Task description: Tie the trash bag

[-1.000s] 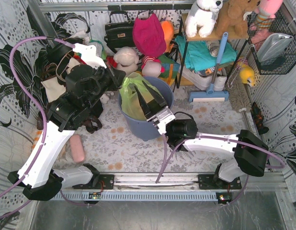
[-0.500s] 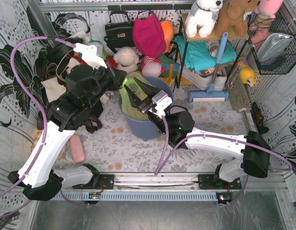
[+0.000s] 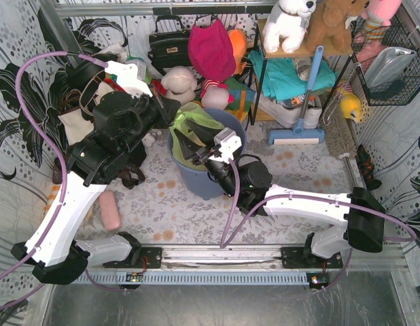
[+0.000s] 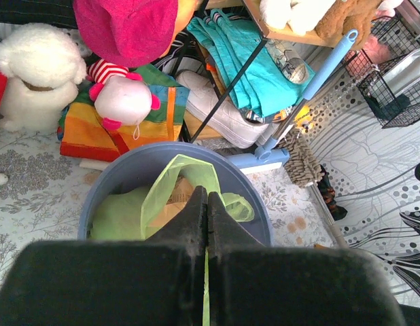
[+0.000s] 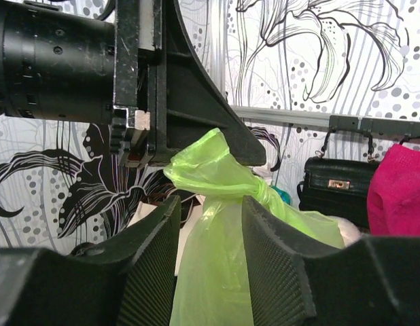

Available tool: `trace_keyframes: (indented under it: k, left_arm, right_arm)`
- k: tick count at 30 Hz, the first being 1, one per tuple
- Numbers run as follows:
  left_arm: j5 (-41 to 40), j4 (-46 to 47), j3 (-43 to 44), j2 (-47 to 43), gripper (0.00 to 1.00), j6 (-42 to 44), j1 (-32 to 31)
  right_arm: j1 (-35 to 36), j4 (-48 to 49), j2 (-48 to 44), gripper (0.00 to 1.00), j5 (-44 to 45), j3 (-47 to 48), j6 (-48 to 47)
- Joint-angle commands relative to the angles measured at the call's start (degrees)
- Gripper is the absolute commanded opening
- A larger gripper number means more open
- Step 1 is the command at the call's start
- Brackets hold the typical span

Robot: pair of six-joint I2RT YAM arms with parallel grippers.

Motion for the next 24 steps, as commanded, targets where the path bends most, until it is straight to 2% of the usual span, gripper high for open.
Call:
trace_keyframes:
  k: [1, 7, 13, 15, 19, 24]
  left_arm:
    - [0.7, 3.4, -0.5, -0.4, 0.00, 0.2, -0.2]
    - [1.1, 3.4, -0.5, -0.5, 0.00, 0.2, -0.2]
    - [1.5, 3.4, -0.7, -0.5, 0.00, 0.1, -0.2]
    - [1.6, 3.5, -1.0, -0.7, 0.00, 0.1, -0.2]
    - [1.2, 3.8, -1.5, -0.9, 0.00, 0.1, -0.2]
    - [0.7, 4.3, -2.0, -1.1, 0.00, 0.5, -0.2]
  right_arm:
    - [0.2, 3.7, 2.1, 0.41, 3.9, 1.5, 1.8]
    - [0.2, 6.0, 4.7, 0.40, 6.0, 3.4, 2.4]
    - [0.2, 9.0, 7.5, 0.33, 5.2, 5.5, 2.6]
    - [0.2, 9.0, 8.3, 0.25, 5.7, 6.4, 1.9]
    - [0.2, 10.3, 7.7, 0.00, 6.8, 5.3, 0.9]
    - [0.2, 10.3, 4.0, 0.00, 8.6, 0.1, 1.4]
